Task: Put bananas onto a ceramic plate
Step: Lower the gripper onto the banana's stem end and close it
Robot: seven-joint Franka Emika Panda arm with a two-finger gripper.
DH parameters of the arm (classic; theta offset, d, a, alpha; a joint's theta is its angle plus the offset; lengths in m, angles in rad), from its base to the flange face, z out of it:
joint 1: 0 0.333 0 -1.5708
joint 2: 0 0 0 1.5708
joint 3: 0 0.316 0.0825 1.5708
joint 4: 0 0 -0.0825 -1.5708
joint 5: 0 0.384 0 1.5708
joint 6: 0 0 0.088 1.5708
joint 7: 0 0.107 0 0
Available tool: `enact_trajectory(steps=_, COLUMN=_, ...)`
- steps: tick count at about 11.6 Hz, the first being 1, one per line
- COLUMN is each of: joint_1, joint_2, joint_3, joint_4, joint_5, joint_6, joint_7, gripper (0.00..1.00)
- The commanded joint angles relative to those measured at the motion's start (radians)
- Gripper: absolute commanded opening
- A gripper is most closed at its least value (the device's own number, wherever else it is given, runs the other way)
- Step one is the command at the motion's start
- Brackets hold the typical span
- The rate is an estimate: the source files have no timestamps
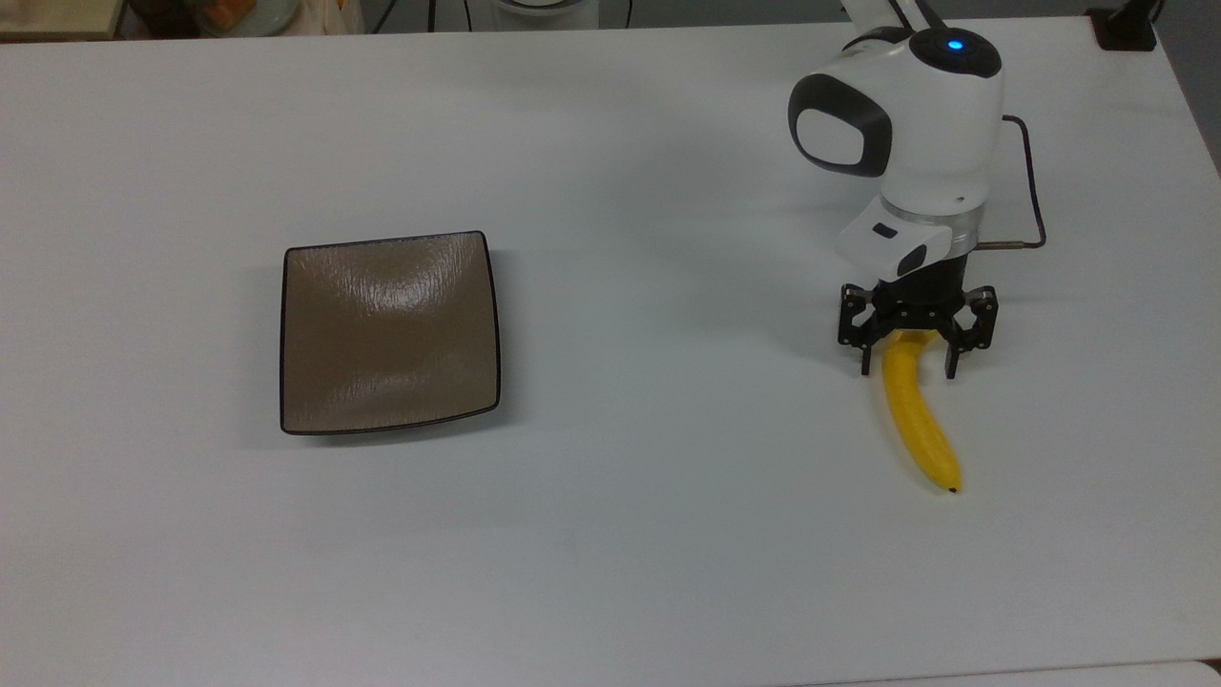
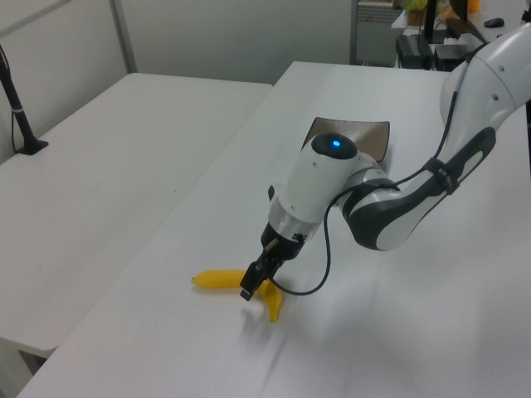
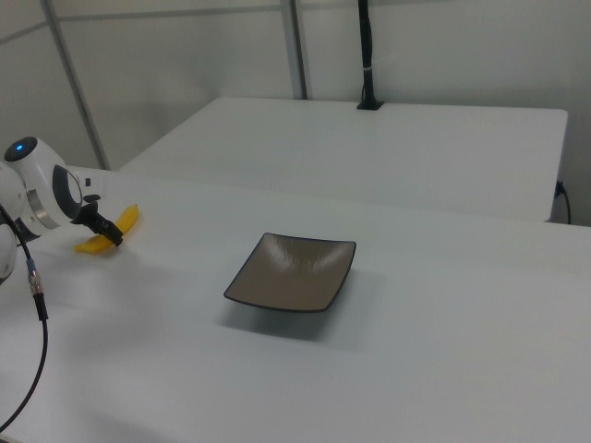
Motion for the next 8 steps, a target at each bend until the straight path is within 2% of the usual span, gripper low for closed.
enact_trajectory(steps=1, joint_1=0.011, joint_2=0.020, joint_3=-0.004, joint_4=0.030, joint_5=-0.038, joint_6=0.014, joint_7=0.031, gripper=0.16)
enact_trajectory(steps=5, joint_1=0.002, joint_2=0.003, joint_3=-0.004, joint_4=0.027, joint_5=-0.048, joint_6=0.013, joint_7=0.022, gripper=0.15)
enact_trajectory(steps=8, joint_1=-0.018, joint_2=-0.076, joint_3=-0.004, joint_4=0.002, joint_5=-0.020, joint_6=-0.030, joint_7=-0.038, gripper=0.15)
